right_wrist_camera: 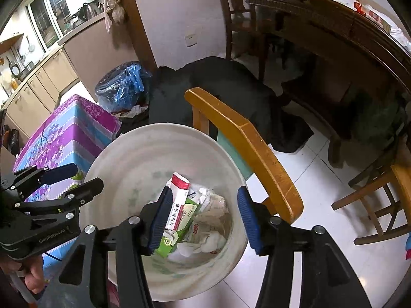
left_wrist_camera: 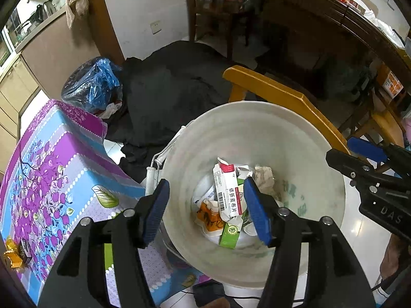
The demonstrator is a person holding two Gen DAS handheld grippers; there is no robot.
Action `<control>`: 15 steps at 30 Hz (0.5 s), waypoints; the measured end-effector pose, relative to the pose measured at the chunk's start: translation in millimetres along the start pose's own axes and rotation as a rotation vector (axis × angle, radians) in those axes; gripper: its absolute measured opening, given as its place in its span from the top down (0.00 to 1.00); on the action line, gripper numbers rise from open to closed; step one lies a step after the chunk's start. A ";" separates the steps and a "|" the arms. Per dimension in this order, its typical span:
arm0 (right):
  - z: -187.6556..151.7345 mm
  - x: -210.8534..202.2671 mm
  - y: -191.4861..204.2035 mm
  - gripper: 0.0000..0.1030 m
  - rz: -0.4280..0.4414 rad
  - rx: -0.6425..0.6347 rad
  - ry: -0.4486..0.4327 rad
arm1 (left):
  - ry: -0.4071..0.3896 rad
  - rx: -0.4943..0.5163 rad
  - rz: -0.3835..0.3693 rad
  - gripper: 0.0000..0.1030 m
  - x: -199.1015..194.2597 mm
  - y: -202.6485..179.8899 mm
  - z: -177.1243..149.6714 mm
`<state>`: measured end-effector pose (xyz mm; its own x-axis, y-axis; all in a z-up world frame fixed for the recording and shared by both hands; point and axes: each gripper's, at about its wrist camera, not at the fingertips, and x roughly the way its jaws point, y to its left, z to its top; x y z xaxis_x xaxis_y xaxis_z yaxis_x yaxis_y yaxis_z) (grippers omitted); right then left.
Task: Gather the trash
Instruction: 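Open both tools to drop the box and bag into the bucket, then move both tools back to the remaining trash on the table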
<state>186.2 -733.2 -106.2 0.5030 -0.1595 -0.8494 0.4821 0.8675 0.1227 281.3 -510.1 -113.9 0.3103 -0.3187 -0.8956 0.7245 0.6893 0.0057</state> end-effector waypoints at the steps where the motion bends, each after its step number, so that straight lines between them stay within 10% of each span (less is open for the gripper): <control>1: 0.2 -0.4 0.5 0.48 0.001 0.000 -0.001 | 0.001 0.001 0.000 0.44 0.0 -0.1 -0.1; 15: 2.1 -0.8 -3.9 0.48 0.004 0.002 -0.001 | -0.003 -0.002 0.005 0.44 -0.1 2.9 -1.0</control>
<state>185.5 -737.5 -104.9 0.5052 -0.1566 -0.8487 0.4814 0.8673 0.1266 282.8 -507.3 -114.3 0.3159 -0.3169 -0.8943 0.7215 0.6924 0.0095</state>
